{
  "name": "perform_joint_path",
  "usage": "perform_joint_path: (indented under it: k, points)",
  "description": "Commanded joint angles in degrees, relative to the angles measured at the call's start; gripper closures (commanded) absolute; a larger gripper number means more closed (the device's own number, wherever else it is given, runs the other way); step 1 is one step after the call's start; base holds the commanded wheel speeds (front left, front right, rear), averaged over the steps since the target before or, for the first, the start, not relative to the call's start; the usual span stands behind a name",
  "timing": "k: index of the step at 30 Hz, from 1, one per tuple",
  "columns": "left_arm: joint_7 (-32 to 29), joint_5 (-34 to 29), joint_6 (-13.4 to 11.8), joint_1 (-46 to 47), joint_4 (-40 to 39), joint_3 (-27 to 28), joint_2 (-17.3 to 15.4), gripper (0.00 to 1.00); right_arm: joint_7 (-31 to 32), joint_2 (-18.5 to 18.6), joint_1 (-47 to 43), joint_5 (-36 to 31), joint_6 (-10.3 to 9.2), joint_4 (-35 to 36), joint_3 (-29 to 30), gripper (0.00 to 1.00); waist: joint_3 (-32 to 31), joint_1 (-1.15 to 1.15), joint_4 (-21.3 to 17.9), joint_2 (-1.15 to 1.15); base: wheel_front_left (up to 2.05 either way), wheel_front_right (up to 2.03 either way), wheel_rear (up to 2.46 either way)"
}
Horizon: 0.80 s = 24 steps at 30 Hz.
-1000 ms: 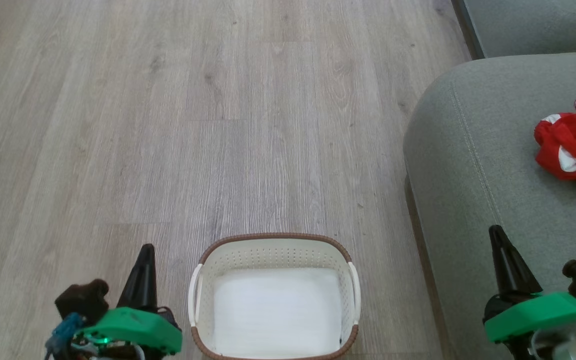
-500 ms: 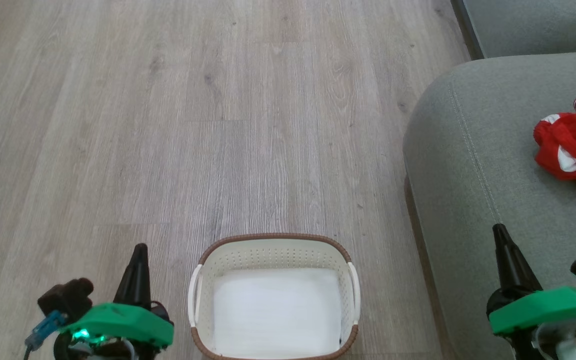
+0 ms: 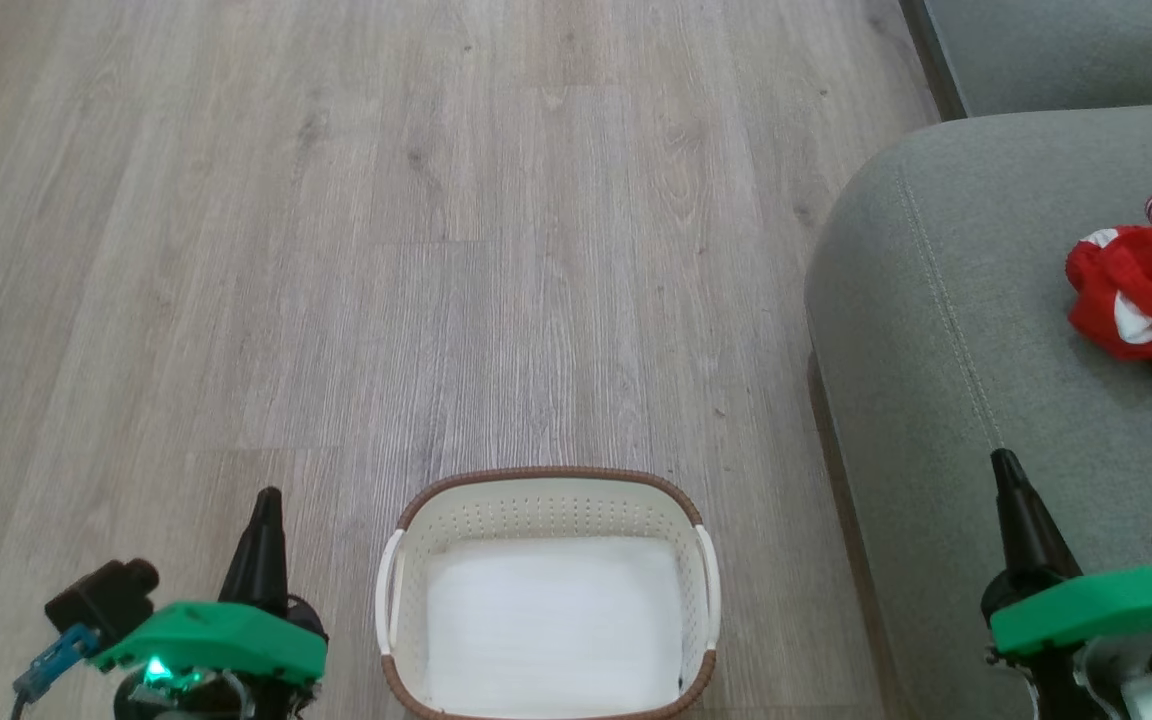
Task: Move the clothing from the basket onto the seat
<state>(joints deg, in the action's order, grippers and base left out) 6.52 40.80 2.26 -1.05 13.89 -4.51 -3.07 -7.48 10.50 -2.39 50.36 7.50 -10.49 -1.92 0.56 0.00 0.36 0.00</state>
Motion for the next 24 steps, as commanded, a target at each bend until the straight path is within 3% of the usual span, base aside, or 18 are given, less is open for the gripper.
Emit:
perform_joint_path:
  k: [1, 24]
  points:
    - [-0.2, 1.4, 0.6, 3.4, -1.5, 1.6, 0.0, 1.0, 0.3, 0.1, 3.2, 1.3, 0.0, 1.5, 0.4, 1.0, 0.0, 0.0, 0.0, 0.0, 0.0, 0.0, 0.0]
    - [-4.0, 16.2, 2.0, 4.5, -1.0, 4.4, 0.0, 1.0, 4.0, -1.9, 4.8, 13.6, -0.01, 0.0, 2.4, 1.0, -0.1, 0.0, -0.1, 0.0, 0.0, 0.0, 0.0]
